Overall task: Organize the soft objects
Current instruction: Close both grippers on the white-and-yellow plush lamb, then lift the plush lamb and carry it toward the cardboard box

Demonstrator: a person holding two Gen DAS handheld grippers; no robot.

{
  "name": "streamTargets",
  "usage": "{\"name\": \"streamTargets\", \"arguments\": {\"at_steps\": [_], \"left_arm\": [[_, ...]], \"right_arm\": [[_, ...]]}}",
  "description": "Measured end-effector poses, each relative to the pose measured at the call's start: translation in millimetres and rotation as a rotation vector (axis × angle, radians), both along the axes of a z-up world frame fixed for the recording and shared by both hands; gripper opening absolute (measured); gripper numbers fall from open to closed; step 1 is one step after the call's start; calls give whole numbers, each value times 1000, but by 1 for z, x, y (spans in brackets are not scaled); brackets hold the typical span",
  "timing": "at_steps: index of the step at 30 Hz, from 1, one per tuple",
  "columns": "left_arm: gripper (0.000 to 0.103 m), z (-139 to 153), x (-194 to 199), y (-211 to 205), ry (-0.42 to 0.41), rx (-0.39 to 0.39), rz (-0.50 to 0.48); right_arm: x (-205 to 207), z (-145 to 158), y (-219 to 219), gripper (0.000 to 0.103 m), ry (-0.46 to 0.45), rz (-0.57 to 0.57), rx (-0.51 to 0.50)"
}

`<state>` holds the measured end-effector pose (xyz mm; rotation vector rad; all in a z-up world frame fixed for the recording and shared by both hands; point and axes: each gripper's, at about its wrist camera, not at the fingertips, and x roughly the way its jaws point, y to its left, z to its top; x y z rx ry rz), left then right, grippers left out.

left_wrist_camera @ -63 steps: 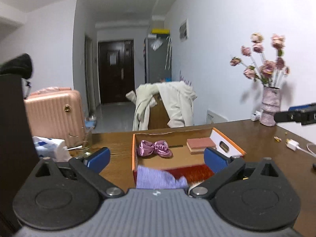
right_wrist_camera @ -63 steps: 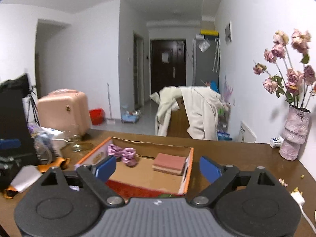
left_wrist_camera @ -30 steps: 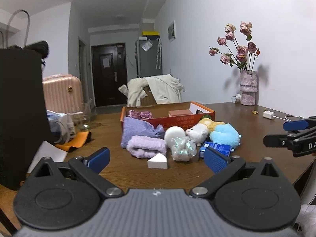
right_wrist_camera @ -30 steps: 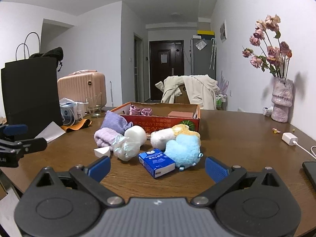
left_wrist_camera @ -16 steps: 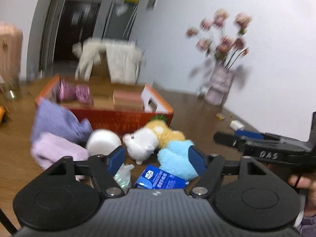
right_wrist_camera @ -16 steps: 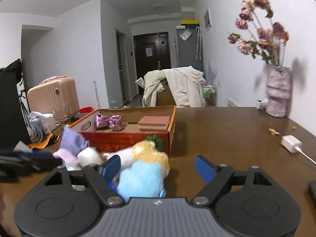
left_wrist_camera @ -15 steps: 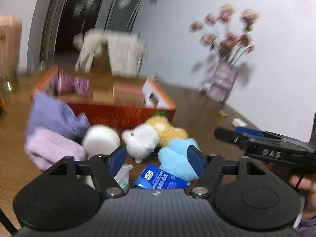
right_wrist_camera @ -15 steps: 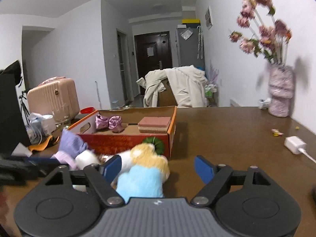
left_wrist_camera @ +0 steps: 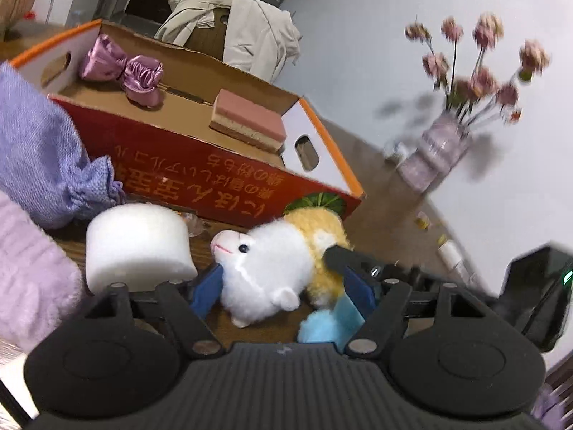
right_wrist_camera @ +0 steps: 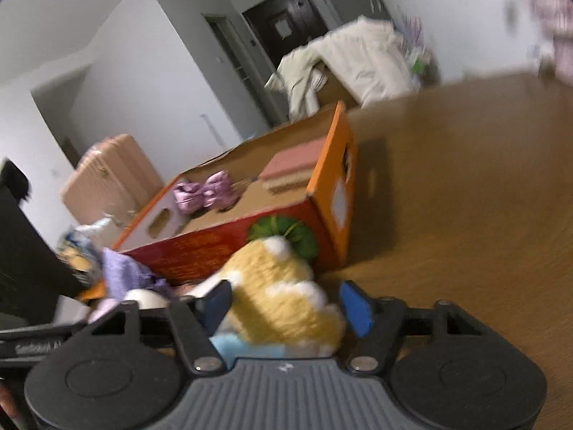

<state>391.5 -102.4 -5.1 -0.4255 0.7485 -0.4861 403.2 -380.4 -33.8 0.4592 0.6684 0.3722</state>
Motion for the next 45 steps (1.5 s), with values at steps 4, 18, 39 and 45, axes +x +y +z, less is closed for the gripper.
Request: {"name": "streamTargets", "arguments": {"at_steps": [4,18,39,45], "left_arm": [[71,7,0,3,-12,-50,17],[67,70,-136,60,-197,-88,-14],[65,-2,-154,86,-64,2,66],[85,11,-138,90,-105,-38,18]], "right_arm": [[-8,15,6,41,-58,-2,-26],[-148,83,59,40,-233,42,-62],[-242,19,138,54,-72,163,-131],[-250,21,161,56,-62,304,-98]]}}
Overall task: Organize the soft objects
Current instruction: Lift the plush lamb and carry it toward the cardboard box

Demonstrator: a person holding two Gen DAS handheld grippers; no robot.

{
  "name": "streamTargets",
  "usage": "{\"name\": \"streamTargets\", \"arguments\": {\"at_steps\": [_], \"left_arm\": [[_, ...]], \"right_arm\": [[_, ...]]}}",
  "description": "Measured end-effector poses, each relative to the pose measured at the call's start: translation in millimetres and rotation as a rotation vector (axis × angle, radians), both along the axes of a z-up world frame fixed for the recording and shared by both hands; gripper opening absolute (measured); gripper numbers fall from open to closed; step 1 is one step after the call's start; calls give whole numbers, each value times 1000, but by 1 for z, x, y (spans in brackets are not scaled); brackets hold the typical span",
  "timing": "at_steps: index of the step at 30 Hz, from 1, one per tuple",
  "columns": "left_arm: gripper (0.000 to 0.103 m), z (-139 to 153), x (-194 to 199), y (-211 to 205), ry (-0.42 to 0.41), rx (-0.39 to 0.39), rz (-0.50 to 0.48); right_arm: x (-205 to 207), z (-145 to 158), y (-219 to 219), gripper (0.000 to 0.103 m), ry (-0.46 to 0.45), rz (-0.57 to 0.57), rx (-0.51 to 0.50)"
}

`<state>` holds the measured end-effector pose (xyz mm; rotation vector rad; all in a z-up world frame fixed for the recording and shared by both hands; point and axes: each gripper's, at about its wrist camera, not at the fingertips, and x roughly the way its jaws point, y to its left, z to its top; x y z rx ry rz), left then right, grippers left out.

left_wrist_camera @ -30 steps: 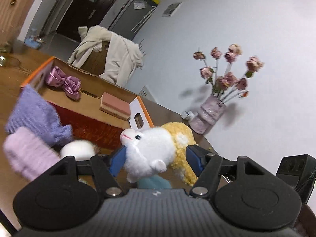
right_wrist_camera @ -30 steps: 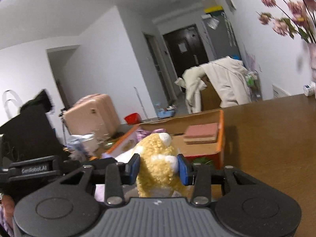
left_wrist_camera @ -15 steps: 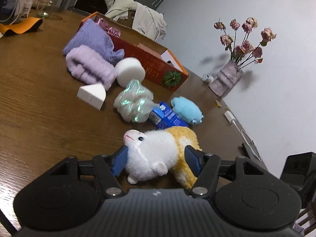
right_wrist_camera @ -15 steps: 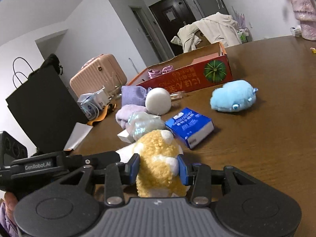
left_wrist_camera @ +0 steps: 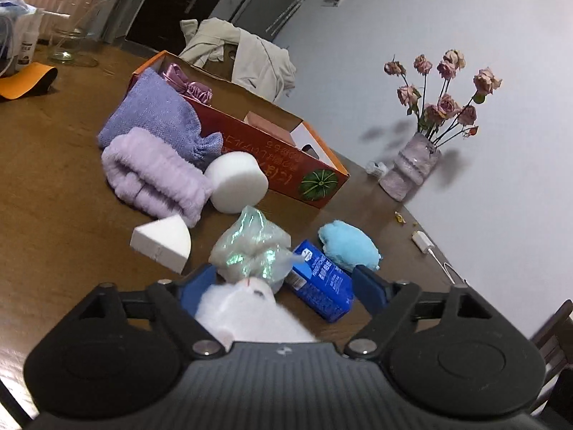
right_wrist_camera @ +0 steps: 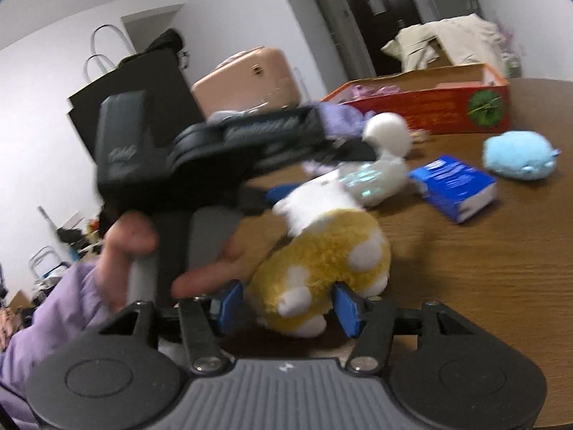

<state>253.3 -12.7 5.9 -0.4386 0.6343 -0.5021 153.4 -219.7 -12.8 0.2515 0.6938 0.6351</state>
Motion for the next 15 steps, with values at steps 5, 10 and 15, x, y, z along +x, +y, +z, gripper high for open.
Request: {"name": "streamTargets", "arguments": {"at_steps": [5,10,15], "left_arm": [[92,7,-17,17,-19,-3,-3],[96,18,-75,40,-98,20,28],[95,10,-101,27,-110,30,-95]], "right_arm": [[-6,8,-18,56,-16,-41,27],[11,18,-40,58,-48,-153,18],[58,14,-31,58,-30,-144,51]]}}
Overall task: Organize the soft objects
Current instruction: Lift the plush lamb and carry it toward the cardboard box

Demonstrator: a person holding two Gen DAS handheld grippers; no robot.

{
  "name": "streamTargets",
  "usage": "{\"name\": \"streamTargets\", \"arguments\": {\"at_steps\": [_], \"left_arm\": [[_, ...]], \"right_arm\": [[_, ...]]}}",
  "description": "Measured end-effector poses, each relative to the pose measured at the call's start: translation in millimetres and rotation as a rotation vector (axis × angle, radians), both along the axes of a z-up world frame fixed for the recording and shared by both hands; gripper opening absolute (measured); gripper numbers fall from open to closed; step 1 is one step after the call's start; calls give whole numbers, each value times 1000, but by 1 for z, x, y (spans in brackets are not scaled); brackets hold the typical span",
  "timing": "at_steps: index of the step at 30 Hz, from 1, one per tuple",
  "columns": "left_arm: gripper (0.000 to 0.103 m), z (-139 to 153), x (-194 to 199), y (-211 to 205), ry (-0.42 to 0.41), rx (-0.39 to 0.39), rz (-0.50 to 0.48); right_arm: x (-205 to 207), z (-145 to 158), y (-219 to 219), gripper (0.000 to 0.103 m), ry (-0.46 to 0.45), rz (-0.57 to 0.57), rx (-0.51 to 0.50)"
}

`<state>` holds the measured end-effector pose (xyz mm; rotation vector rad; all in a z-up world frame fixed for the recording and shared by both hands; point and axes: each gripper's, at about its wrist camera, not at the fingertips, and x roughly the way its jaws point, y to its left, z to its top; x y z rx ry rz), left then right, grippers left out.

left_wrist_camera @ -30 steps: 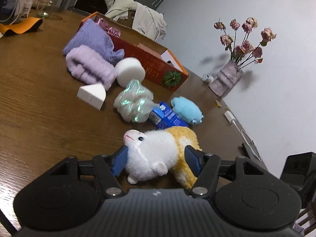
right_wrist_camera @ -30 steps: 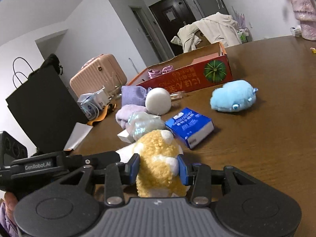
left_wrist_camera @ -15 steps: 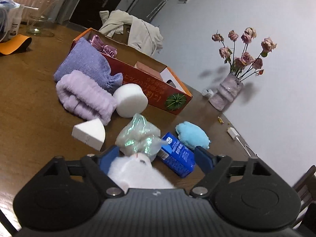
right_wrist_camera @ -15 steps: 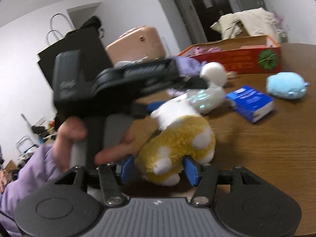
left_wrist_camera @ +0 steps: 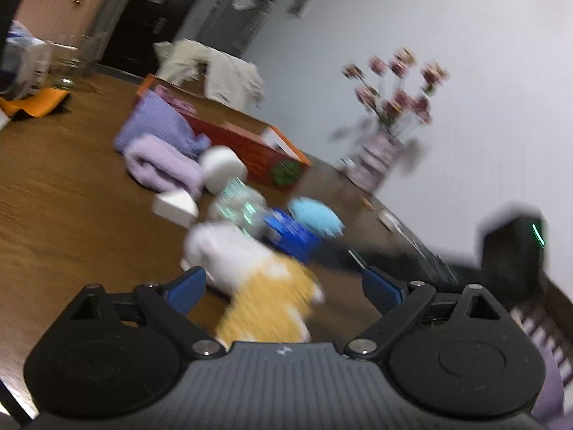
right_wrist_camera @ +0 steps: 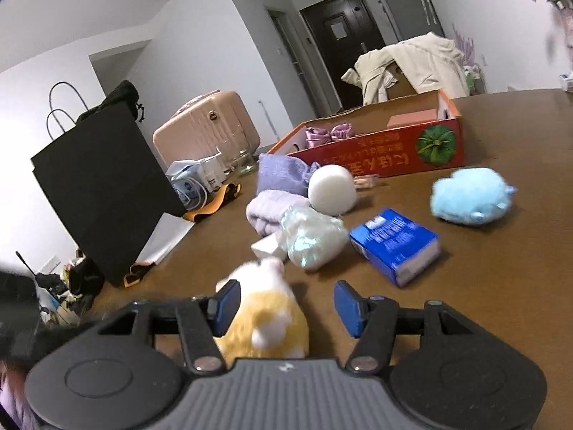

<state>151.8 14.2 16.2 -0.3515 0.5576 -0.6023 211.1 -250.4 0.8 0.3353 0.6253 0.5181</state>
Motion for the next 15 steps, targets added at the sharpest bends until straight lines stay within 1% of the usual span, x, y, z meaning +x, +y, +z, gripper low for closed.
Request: {"name": "streamTargets", "arguments": {"at_steps": [2,3,5,6,7,8,9,12,13,15], "left_arm": [[86,-6,-5,-9,0,59,-15],[78,-10,-5,-12,10,85,-25],[70,-17,-4,-14,37,106,-23],[65,-19,-3,-12,44,112,-13],[64,-21,-2,-9,54,118,1],[64,-23,-1,-5,61,106,1],[64,-24,0,0,67,91,6],[64,-24,0,11,70,83,32],[64,-23,-1,13,69,64,26],[66,-21,-2,18,67,-11,17]], "right_arm": [[14,-5,11,58,12,30,-4],[18,-7,16,58,21,38,-12],[21,-14,26,57,42,35,-27],[22,-18,29,55,63,30,-29],[21,-21,28,52,78,21,-17],[16,-22,24,44,82,7,13],[11,-23,19,42,92,-21,36],[-4,-23,8,43,98,-117,60],[-7,-22,5,43,98,-136,69],[-14,-19,2,44,93,-171,70]]}}
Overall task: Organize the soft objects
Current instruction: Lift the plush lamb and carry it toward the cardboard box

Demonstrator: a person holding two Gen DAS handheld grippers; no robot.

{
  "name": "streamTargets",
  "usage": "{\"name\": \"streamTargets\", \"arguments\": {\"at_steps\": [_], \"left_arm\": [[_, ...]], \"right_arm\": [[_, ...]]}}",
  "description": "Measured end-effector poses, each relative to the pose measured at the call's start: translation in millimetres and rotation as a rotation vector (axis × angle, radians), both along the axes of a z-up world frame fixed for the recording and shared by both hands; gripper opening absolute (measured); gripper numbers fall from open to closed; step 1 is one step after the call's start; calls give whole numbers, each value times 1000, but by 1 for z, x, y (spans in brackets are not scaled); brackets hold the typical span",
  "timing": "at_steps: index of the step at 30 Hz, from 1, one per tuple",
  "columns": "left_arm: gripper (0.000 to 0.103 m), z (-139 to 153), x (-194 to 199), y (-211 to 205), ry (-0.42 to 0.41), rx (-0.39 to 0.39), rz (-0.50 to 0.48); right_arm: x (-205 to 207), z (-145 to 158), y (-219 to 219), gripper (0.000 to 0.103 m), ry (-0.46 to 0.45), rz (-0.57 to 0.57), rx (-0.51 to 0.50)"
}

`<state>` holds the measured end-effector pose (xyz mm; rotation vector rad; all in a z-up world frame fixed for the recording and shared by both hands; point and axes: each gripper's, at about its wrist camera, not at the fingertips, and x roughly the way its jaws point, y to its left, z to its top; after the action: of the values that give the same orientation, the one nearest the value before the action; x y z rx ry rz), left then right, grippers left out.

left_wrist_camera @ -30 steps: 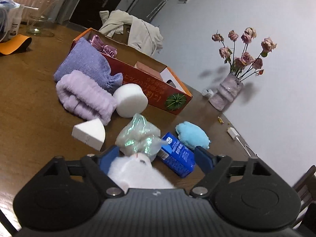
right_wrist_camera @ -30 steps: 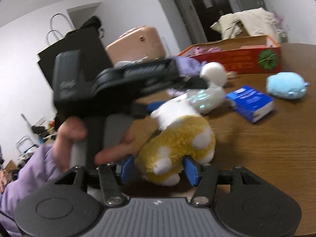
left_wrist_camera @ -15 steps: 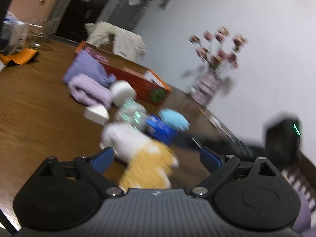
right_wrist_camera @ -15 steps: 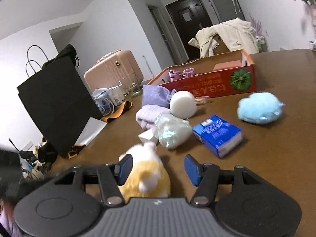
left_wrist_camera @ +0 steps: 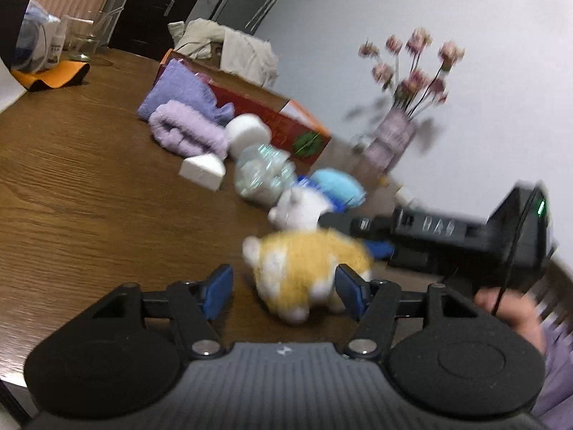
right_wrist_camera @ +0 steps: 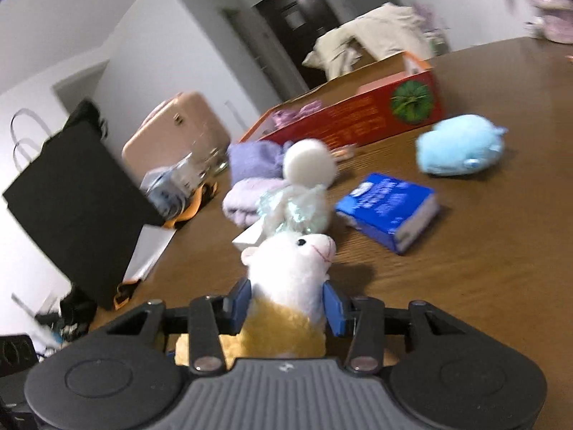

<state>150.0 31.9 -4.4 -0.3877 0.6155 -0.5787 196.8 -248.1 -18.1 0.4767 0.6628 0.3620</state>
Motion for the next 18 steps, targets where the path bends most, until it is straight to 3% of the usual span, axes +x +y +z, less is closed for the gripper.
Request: {"name": "streamTargets", "arguments": {"at_steps": [4,9,12,13,14,18], "left_arm": [[68,4,8,6,44,-107,-14],[68,-1,15,3,144,-136,-59],[67,-6,17,-6,160,-99,-78],[60,-9,20,-8,171,-94,-80],[56,-11,22,-9,185,-92,-78],[53,-13,31,-11,201,-120,-84]], "right_arm": [[-4,6,-1,53,-19,-4,5],[5,2,8,55,4,18,-35],[8,-2,11,50,26,24,-62],[8,-3,11,48,23,24,-61],[9,-3,10,46,24,25,-59],[9,5,4,40,11,12,-54]]}}
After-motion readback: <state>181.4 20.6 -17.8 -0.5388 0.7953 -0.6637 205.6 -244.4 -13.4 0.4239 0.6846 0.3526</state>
